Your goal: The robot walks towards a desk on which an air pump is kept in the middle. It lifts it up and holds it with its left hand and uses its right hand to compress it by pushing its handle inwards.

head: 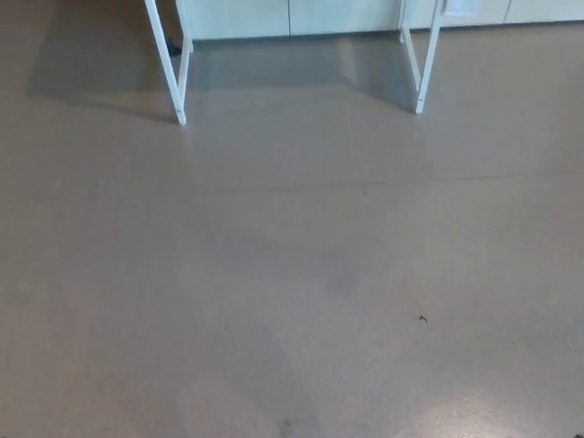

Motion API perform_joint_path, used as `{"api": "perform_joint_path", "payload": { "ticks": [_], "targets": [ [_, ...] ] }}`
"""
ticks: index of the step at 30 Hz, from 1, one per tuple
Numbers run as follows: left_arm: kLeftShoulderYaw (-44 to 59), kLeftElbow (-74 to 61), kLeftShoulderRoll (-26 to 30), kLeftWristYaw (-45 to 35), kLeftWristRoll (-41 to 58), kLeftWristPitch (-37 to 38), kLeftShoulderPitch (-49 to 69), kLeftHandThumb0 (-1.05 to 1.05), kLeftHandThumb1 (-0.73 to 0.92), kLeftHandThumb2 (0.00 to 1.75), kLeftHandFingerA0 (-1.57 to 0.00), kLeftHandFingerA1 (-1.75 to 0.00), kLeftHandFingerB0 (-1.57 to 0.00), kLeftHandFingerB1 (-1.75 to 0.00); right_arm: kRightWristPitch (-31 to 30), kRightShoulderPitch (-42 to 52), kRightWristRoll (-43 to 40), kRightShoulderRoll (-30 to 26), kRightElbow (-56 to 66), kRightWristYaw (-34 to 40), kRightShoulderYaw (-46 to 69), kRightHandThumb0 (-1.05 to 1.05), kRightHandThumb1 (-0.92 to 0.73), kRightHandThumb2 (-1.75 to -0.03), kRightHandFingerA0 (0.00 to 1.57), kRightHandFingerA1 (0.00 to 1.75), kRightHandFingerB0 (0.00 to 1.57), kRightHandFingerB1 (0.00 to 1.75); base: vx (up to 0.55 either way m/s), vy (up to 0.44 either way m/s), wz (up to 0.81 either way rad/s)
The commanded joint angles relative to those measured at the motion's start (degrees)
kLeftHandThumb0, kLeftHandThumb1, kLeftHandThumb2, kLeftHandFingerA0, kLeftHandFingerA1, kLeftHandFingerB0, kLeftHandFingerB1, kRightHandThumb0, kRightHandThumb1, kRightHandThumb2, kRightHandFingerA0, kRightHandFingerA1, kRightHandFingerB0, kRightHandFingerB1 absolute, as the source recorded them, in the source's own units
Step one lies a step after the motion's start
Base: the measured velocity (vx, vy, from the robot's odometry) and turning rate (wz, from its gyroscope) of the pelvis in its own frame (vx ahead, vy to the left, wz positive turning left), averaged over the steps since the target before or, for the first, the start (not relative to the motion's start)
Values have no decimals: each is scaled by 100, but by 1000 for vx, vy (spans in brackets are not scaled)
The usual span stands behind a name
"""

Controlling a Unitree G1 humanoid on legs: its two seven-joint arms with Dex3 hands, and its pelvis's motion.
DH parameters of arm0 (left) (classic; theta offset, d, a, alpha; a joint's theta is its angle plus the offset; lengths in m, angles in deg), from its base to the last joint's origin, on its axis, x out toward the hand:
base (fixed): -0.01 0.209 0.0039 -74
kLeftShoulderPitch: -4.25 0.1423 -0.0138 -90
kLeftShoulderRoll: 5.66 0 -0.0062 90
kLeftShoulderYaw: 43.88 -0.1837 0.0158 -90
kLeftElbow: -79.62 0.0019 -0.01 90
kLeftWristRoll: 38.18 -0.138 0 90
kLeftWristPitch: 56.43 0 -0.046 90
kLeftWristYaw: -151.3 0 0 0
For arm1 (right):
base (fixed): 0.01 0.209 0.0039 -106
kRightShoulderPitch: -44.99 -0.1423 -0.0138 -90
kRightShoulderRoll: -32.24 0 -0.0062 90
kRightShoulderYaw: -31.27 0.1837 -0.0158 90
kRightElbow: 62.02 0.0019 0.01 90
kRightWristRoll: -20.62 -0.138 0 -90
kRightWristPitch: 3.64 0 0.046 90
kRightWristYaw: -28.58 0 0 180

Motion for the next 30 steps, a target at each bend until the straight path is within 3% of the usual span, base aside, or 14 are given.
{"api": "perform_joint_path", "payload": {
  "ticks": [1,5,6,8,9,14,15,16,19,20,23,27,30],
  "targets": [
    [1006,-67,53,-1237,1629,-355,-130,-19,68,60,-13,-35,-16,-30,-638,-132,-1449,109,507,-778,820,-29,-62,-67,21,41,18,35,0,0,0],
    [1069,1,62,-1444,1579,-236,-92,-19,69,63,-20,-41,-13,-31,-672,-115,-1370,140,565,-801,836,-23,-66,-66,22,40,18,34,55,73,-6],
    [1096,-19,54,-1386,1571,-258,-94,-10,50,94,-22,-55,-7,-47,-687,-113,-1354,154,592,-786,834,-18,-67,-60,27,39,19,30,108,194,-9],
    [1168,-19,30,-1290,1602,-309,-128,-9,52,94,-22,-55,-6,-46,-716,-106,-1329,157,642,-779,835,-19,-67,-59,27,39,19,30,145,259,-25],
    [1187,2,31,-1331,1610,-307,-142,-12,72,61,-26,-40,-14,-29,-731,-101,-1330,164,668,-774,848,-17,-66,-59,27,40,19,30,277,445,9],
    [1189,28,38,-1452,1619,-272,-159,-12,71,62,-24,-41,-14,-29,-818,-111,-1383,203,753,-711,926,-16,-65,-59,30,41,21,31,237,232,2],
    [1156,17,49,-1477,1611,-302,-184,-11,73,62,-20,-38,-13,-29,-811,-137,-1374,184,730,-714,928,-13,-45,-92,21,55,9,48,241,61,10],
    [1128,5,43,-1518,1621,-258,-178,-10,73,63,-20,-40,-13,-29,-832,-141,-1373,169,739,-715,919,-14,-66,-59,30,40,21,31,240,32,7],
    [1084,5,51,-1552,1633,-212,-160,-8,73,61,-18,-38,-13,-29,-870,-124,-1396,167,784,-710,906,-14,-66,-59,29,40,20,30,259,-32,11],
    [1041,32,75,-1588,1608,-184,-169,-8,54,96,-3,-48,0,-44,-867,-118,-1395,167,796,-708,899,-13,-67,-59,27,39,20,30,311,-105,12],
    [977,89,86,-1587,1604,-127,-188,-6,54,96,-2,-47,0,-43,-878,-116,-1393,150,803,-683,901,-17,-65,-63,23,38,19,32,285,-172,13],
    [914,132,140,-1653,1625,-74,-185,-6,54,96,0,-47,0,-44,-857,-140,-1408,148,774,-704,875,-16,-64,-59,31,41,19,30,384,-222,23],
    [891,111,152,-1625,1636,-106,-173,-6,54,96,0,-46,0,-43,-852,-151,-1431,142,749,-719,866,-16,-64,-59,29,40,19,30,349,-65,0]
  ]
}}
